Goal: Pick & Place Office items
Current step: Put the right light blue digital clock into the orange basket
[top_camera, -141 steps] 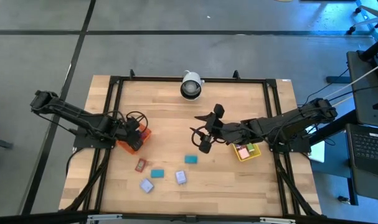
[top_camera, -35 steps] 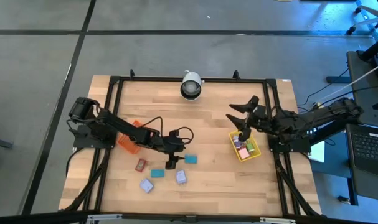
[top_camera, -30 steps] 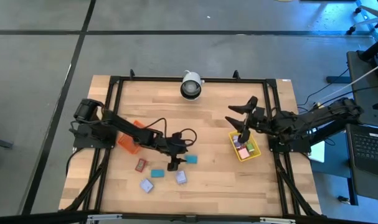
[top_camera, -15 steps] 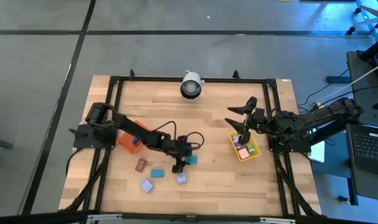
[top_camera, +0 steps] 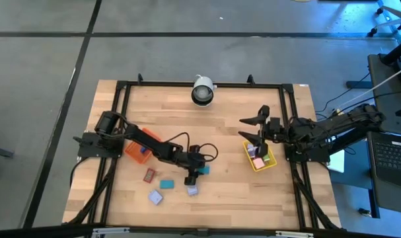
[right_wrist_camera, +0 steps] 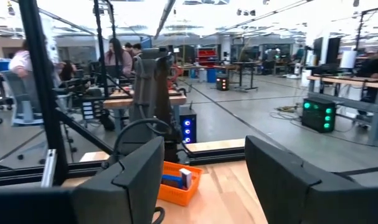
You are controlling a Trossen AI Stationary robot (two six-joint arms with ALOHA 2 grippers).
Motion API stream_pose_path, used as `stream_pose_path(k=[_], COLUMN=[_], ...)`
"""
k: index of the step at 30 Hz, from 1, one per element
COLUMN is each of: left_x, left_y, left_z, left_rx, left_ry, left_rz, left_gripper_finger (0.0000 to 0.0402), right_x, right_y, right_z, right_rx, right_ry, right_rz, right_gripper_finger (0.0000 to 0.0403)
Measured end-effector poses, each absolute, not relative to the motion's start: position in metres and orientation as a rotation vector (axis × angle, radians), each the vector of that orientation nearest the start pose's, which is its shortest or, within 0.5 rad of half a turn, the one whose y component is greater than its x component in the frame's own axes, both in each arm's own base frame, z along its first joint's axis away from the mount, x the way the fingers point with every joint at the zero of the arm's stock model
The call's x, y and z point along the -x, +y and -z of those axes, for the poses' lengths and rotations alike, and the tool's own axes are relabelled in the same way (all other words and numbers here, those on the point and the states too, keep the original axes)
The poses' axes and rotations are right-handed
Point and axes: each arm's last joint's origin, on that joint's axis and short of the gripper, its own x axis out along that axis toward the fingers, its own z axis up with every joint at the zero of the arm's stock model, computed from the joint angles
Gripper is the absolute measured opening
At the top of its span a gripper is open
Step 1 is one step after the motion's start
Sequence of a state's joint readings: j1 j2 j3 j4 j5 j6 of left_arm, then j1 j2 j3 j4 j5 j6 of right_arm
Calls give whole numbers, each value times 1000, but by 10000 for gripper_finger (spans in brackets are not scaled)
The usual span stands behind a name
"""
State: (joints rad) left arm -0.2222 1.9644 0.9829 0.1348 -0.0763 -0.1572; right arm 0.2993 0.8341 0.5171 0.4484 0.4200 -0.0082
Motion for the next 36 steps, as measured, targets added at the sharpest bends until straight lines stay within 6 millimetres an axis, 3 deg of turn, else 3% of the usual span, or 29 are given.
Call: stream_pose_path(k=[10, 20, 30, 36], left_x=[-360, -354, -345, -320], left_y=[-81, -80, -67, -50], left_z=[-106, -121, -181, -223], left_rx=[-13, -6, -1, -48], left_ry=[858, 857, 719, 697], left_rz=[65, 76, 24, -86], left_gripper_finger=[156, 157, 154, 154], right_x=[-181, -180, -180, -180], right_y=[50, 55, 55, 55], right_z=[-292, -291, -291, -291], right_rx=[-32, -3, 11, 18], right_ry=[-122, -113, -108, -108], right_rz=[72, 50, 50, 48], right_gripper_finger=[223, 223, 223, 223])
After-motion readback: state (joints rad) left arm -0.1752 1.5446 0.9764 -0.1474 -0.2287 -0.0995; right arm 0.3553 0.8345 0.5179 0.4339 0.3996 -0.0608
